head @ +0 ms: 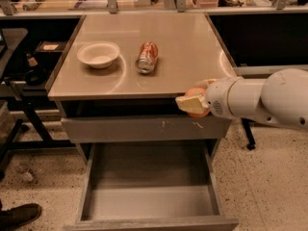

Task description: Pick apple from middle drawer and place on counter

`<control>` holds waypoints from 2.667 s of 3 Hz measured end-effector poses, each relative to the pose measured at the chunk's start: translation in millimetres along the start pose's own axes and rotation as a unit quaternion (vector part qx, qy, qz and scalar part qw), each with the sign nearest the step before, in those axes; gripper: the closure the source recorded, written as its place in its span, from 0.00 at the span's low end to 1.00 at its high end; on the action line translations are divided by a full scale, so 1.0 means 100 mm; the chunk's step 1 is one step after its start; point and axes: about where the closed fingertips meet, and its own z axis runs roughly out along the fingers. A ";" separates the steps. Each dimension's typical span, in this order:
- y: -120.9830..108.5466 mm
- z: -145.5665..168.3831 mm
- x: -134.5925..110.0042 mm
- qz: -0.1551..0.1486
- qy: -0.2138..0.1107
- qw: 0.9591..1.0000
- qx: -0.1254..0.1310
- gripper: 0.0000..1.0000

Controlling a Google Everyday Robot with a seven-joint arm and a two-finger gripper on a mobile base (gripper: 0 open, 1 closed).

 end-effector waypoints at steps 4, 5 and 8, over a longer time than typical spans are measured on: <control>-0.69 0.47 -0.64 0.016 -0.007 1.000 0.007 1.00; -0.94 0.59 -0.70 0.022 0.001 1.000 0.011 1.00; -1.51 1.07 -0.80 0.037 0.033 0.999 0.009 1.00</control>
Offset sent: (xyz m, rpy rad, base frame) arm 0.0861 0.0082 0.0318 0.0631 0.0026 -0.0165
